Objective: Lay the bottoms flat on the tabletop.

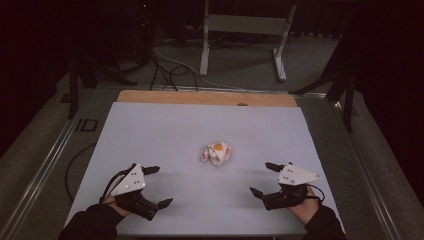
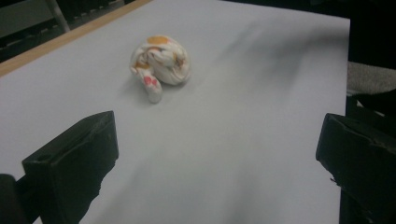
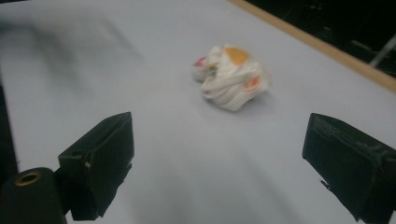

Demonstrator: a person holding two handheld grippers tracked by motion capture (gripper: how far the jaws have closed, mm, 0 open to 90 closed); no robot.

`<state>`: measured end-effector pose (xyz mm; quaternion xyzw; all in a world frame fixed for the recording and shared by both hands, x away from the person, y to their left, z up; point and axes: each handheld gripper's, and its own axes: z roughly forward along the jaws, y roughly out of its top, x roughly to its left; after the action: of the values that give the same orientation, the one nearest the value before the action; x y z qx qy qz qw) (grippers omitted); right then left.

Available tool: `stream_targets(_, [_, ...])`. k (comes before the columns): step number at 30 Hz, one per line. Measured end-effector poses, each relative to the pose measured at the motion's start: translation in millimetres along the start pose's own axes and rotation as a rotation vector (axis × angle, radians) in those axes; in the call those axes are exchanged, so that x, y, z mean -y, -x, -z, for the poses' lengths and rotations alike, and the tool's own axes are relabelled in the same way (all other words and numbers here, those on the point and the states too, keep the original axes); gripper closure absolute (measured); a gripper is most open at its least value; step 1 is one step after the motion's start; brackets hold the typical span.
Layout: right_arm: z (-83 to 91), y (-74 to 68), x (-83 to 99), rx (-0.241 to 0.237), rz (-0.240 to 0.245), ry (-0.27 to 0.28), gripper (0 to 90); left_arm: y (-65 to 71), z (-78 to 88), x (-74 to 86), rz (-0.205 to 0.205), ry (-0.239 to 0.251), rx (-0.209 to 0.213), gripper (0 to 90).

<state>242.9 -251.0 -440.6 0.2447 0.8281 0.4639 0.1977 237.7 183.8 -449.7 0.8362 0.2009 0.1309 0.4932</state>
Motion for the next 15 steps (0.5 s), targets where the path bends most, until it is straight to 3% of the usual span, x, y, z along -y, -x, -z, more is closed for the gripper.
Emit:
stream_targets(7, [-0.6,9.9,-14.0,0.011,0.012,0.019,9.1,-6.4,-9.0,-14.9,-0.008,0.002,0.014,0.1])
stream_targets(15, [-15.4,22.7,-28.1,0.022,0.003,0.043,9.1,-16.4,-22.3,-31.9,-0.008,0.010,0.013,0.1])
